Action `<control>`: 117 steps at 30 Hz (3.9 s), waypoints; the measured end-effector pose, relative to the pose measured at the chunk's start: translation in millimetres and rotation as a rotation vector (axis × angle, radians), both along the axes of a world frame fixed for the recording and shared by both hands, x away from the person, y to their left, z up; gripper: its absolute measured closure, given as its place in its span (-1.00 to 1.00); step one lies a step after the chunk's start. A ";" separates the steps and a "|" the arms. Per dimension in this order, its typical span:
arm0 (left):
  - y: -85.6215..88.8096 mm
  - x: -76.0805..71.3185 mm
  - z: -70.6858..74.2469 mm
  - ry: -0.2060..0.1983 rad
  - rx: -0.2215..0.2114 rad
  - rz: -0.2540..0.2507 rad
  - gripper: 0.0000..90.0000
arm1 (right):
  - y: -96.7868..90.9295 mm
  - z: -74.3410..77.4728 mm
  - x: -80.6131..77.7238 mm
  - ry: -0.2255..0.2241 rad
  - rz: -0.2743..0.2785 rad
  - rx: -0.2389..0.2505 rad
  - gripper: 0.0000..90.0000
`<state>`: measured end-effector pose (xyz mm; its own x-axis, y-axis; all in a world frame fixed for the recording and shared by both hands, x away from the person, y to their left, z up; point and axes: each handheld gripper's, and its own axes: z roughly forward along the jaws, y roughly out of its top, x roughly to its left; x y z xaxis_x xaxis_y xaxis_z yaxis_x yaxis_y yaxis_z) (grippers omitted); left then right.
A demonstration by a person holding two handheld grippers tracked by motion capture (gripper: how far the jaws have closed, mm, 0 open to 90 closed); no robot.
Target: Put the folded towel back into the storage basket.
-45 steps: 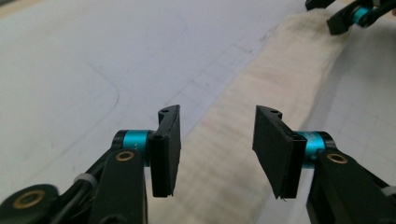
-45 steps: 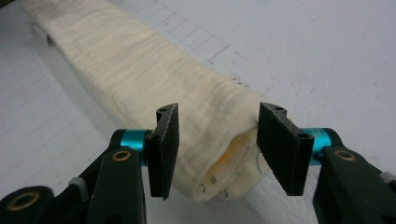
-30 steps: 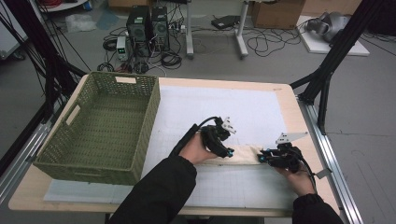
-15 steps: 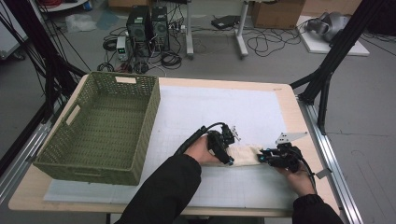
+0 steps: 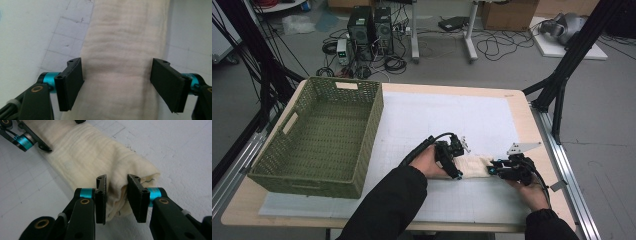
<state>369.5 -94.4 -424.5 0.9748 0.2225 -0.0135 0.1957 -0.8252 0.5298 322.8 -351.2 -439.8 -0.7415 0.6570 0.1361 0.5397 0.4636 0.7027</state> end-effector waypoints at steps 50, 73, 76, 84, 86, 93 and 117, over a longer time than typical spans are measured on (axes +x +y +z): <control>8.9 8.5 4.5 0.201 -0.054 0.222 0.77 | -10.9 11.9 -14.0 -0.042 -0.084 0.108 -0.32; 46.6 20.3 11.9 0.366 -0.315 0.401 0.78 | -19.5 17.3 -35.2 -0.090 -0.136 0.147 -0.66; 48.8 20.6 17.2 0.399 -0.392 0.411 0.78 | -20.8 17.8 -34.6 -0.100 -0.139 0.151 -0.67; 68.9 23.6 35.1 0.458 -0.558 0.525 0.78 | -21.8 18.3 -35.1 -0.103 -0.143 0.153 -0.67; 75.7 23.2 42.1 0.453 -0.596 0.555 0.78 | -21.0 18.0 -34.6 -0.103 -0.137 0.151 -0.67; 101.5 21.9 60.0 0.479 -0.768 0.640 0.78 | -17.6 17.7 -33.7 -0.102 -0.120 0.140 -0.67; 168.1 12.4 99.3 0.486 -0.805 0.754 0.78 | -11.4 16.8 -28.9 -0.099 -0.082 0.141 -0.67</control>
<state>381.9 73.7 -325.1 0.4578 0.4928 -0.7399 0.8083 0.1159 0.5773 293.9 -362.6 -423.0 -0.7003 0.6957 0.1598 0.4967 0.3141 0.8091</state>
